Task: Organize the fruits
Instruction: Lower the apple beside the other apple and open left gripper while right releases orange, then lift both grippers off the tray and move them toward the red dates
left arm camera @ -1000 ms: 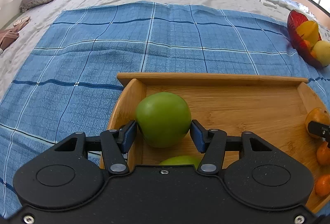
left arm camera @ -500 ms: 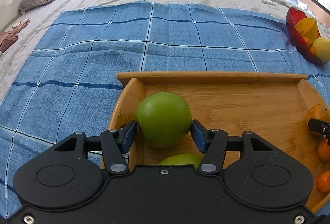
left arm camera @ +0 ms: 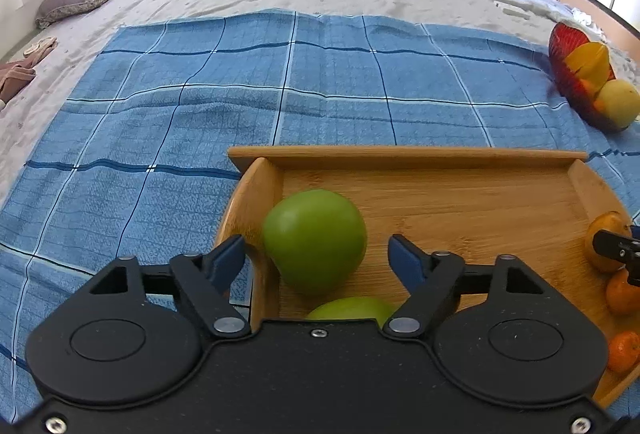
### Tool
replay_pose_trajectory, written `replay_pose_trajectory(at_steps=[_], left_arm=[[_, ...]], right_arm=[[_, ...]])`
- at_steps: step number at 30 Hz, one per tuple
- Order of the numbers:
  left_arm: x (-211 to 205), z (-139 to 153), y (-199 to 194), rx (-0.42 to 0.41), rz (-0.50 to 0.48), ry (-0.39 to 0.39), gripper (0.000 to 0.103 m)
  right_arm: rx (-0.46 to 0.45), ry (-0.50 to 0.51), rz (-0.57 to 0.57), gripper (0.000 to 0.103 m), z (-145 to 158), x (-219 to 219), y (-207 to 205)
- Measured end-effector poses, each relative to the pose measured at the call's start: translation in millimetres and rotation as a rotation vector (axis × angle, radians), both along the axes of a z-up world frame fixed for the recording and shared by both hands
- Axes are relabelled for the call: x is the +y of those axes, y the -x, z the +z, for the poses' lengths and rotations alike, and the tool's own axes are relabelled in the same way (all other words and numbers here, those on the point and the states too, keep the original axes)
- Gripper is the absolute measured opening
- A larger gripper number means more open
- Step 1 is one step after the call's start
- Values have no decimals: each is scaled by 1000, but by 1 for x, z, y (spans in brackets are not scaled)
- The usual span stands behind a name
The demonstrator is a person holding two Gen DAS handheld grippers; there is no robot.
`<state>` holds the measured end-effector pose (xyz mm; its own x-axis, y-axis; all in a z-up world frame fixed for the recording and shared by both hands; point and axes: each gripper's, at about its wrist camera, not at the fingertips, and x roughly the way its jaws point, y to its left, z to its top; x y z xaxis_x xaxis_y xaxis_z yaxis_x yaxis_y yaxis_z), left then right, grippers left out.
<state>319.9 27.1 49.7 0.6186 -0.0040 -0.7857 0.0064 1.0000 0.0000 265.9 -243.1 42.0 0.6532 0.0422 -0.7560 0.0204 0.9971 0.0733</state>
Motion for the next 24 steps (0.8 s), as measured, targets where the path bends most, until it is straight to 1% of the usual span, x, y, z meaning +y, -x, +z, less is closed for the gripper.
replay_pose_trajectory(at_steps=[3,6,8,11,13,18,22,24], left_arm=[[0,3,3,-4,-9,8,85],[-1,8,8,-20,-12,-3,90],[-1,11,11,-29,-14,-9,92],[1,16,18,-43,-18,-1,95],[2,19,25,-53,-18,6,99],[-1,32,47,-108,-27,16,101],[-8,40,67,-144,-54,28,102],[-11,42,76,-158,-67,31,102]], right_arm=[[-16,-8,-1,83,4,0,4],[-28,-5,-1,86,7,0,8],[-39,2,3,87,9,1,12],[-56,3,7,89,13,1,17],[-72,13,12,90,16,2,22],[-118,48,22,91,24,6,36],[-143,39,18,92,28,7,48],[-153,36,14,95,29,7,53]])
